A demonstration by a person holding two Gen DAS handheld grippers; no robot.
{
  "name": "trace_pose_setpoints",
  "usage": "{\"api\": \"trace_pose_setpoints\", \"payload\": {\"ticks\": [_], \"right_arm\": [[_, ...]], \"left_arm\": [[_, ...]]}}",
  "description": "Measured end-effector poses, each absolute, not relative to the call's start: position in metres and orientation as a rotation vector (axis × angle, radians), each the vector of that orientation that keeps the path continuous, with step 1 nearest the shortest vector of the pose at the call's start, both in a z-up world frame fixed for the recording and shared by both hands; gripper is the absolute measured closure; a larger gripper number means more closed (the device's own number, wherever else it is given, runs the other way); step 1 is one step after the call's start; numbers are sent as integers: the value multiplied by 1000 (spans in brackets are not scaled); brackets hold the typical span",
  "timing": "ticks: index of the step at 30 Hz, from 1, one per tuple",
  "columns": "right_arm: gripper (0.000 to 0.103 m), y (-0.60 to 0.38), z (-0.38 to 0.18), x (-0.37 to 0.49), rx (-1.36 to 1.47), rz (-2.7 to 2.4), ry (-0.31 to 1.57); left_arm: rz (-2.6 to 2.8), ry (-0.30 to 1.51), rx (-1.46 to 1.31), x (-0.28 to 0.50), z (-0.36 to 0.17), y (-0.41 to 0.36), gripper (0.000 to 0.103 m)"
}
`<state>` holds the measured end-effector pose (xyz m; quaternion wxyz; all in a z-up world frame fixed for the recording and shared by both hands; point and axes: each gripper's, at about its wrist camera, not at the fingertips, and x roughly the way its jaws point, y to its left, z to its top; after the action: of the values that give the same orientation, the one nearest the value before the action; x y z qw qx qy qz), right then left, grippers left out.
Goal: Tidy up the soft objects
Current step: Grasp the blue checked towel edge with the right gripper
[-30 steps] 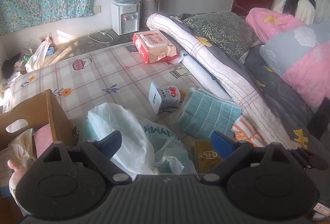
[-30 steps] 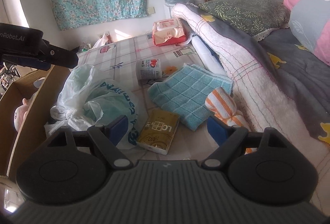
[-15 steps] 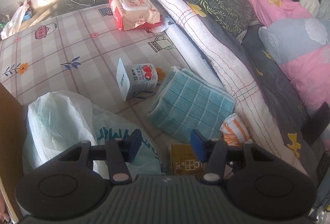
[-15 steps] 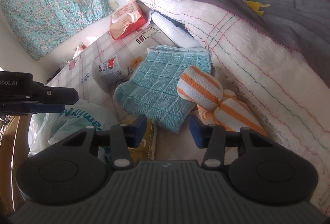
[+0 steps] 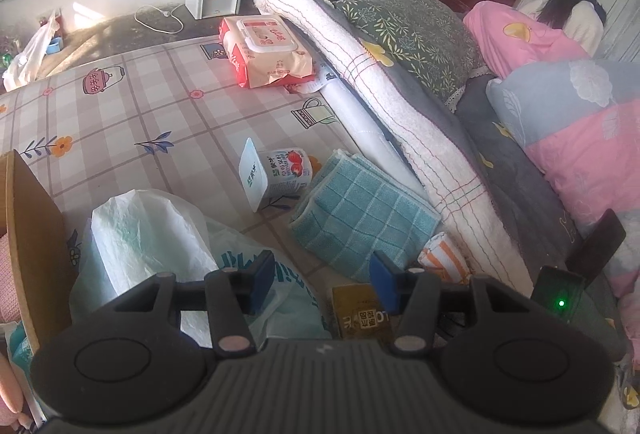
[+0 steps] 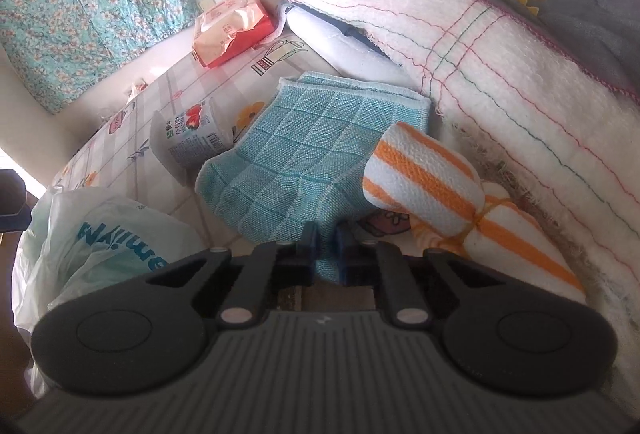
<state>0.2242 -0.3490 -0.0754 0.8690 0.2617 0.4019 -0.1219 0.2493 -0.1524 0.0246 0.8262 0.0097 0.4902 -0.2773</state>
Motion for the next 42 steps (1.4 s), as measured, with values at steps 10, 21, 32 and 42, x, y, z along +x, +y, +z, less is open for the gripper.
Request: {"api": "trace_pose_setpoints", "payload": {"ticks": [10,21,32,42], "right_arm": [[98,-351,-18,228,586,-89,667],[98,-356,34,125,584,65,636],[92,-333,-27,44,606,144,833],[66,-359,-5,25,450,98,846]], "left_arm": [[-545,925,-86,189,71,-113,50],[-460,834,-176,108,60,-100,50],[-556,1029,-203,69,-15,-125,52],[-565,1017,-170,64,-39,-148,52]]}}
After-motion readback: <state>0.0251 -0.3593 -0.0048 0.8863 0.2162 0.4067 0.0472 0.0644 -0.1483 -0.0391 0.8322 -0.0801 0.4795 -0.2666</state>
